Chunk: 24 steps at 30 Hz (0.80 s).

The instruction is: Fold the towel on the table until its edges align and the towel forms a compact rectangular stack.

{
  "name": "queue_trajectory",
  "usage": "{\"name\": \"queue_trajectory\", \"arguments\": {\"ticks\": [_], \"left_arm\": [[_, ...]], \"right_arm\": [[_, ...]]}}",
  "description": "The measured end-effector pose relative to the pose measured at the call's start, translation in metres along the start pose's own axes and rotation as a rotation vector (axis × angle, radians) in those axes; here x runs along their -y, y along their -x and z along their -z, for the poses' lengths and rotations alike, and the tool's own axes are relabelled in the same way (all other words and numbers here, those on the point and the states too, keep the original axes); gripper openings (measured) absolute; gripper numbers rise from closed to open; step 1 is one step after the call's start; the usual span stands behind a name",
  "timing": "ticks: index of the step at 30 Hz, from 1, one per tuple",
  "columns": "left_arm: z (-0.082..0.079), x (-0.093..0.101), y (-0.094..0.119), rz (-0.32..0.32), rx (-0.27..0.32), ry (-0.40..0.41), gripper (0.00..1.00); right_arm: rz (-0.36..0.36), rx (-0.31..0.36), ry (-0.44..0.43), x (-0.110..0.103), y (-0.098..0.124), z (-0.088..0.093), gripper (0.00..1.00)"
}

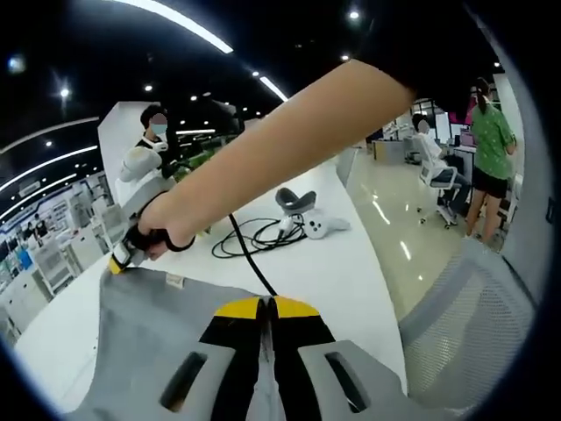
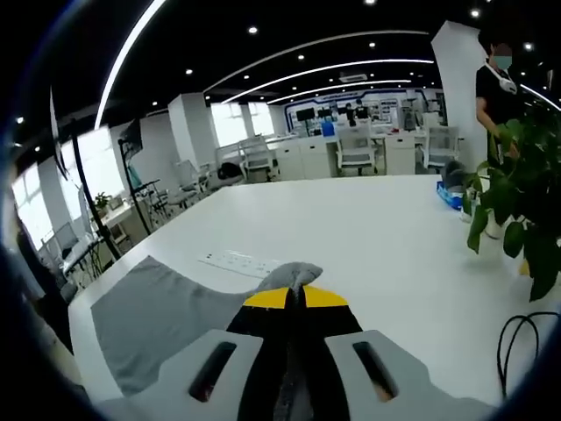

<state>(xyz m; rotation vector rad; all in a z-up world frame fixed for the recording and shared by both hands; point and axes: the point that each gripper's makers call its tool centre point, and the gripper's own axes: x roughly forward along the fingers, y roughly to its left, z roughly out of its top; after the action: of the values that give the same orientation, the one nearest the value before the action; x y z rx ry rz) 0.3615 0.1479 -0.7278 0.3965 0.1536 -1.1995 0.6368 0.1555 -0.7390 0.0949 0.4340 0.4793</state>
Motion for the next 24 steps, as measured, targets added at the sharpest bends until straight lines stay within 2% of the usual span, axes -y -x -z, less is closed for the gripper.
{"name": "queue_trajectory", "arguments": {"ticks": [4,13,24], "left_arm": [[-0.008,-0.006,0.018,-0.029,0.021,0.004,0.03],[-0.014,-0.017,0.05,-0.071,0.057,0.019,0.03],[-0.02,-0.034,0.092,-0.121,0.099,0.031,0.03]], "right_arm": [[-0.001,0.001,0.001,-0.012,-0.003,-0.013,0.01],[-0.027,0.001,0.019,-0.048,-0.007,-0.034,0.01],[-0.052,-0.013,0.01,-0.084,-0.016,-0.048,0.01]]}}
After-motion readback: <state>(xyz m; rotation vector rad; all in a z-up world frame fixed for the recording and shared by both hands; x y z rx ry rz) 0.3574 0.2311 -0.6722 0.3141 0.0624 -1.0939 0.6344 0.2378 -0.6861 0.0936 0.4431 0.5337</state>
